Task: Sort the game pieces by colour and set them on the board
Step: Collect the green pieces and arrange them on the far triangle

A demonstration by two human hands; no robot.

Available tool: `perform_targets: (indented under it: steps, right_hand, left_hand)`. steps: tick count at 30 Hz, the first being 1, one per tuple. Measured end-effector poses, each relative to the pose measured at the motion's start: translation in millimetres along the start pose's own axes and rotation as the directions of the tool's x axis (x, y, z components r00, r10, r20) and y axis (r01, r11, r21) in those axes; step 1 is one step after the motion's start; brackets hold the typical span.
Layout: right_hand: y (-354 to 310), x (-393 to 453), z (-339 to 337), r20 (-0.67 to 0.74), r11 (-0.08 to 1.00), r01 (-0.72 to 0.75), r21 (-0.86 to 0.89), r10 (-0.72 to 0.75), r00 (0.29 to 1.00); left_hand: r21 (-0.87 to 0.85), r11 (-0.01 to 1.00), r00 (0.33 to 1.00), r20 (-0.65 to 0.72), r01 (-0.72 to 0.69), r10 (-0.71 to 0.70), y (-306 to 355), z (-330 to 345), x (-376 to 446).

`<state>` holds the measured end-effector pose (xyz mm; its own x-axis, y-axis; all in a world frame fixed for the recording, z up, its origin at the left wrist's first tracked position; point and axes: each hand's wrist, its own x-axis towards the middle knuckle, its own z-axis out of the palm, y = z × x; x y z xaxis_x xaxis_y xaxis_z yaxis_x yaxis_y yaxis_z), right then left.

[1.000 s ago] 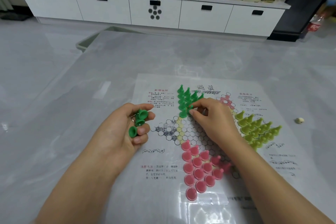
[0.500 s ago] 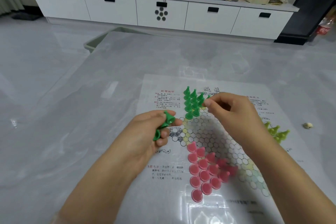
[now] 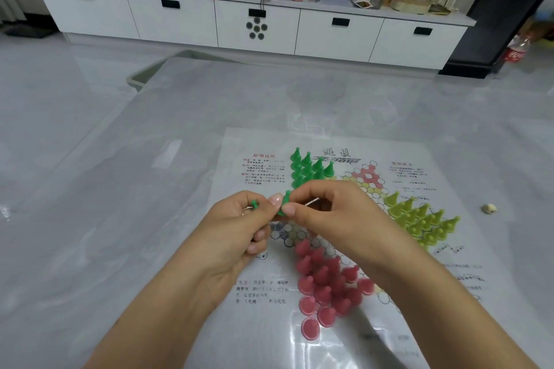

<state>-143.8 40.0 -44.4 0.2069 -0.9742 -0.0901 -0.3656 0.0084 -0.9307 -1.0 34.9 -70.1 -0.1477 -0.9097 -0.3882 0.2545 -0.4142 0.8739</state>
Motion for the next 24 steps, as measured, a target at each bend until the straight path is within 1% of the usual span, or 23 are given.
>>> perform_targets:
  steps: [2, 3, 4, 6, 7, 8, 10, 13, 16, 24]
  right_hand:
    - [-0.2, 1.4, -3.2, -0.025, 1.0, 0.001, -0.01, -0.002, 1.0]
    - [1.7, 3.9, -7.6, -0.083, 1.0, -0.002, -0.025, -0.001, 0.997]
    - [5.7, 7.2, -13.6, -0.175, 0.998, -0.013, -0.059, 0.002, 0.985]
    - [17.4, 15.3, -25.4, -0.373, 0.98, -0.069, -0.189, -0.007, 0.928]
    - [23.7, 19.1, -29.0, -0.428, 0.959, -0.111, -0.259, -0.012, 0.904]
    - [30.2, 22.8, -30.3, -0.447, 0.934, -0.149, -0.326, -0.014, 0.894]
    - [42.9, 29.0, -27.9, -0.432, 0.879, -0.185, -0.439, -0.026, 0.902]
    - [52.2, 34.7, -23.6, -0.433, 0.846, -0.17, -0.505, -0.078, 0.898]
    - [55.4, 38.0, -20.3, -0.44, 0.836, -0.147, -0.528, -0.121, 0.89]
    - [58.3, 40.3, -15.0, -0.455, 0.833, -0.11, -0.542, -0.18, 0.872]
  left_hand:
    - [-0.004, 1.0, 1.0, -0.013, 0.015, -0.015, 0.1, 1.0, 0.2]
    - [-0.016, 0.999, 0.999, -0.022, 0.028, -0.028, 0.7, 1.1, 0.6]
    - [-0.042, 0.998, 0.999, -0.031, 0.043, -0.044, 1.6, 0.5, 0.9]
    - [-0.124, 0.989, 0.996, -0.02, 0.082, -0.085, 5.0, -1.1, 1.1]
    - [-0.163, 0.982, 0.995, 0.0, 0.099, -0.101, 6.6, -2.2, 0.8]
    - [-0.192, 0.975, 0.994, 0.016, 0.109, -0.108, 7.9, -3.2, 0.3]
    - [-0.219, 0.969, 0.993, 0.031, 0.115, -0.111, 8.8, -5.0, 0.2]
    - [-0.207, 0.971, 0.993, 0.032, 0.12, -0.115, 7.3, -6.0, 2.4]
    - [-0.185, 0.975, 0.992, 0.022, 0.123, -0.121, 5.1, -7.1, 4.9]
    - [-0.172, 0.98, 0.994, 0.005, 0.104, -0.105, 4.6, -8.1, 5.4]
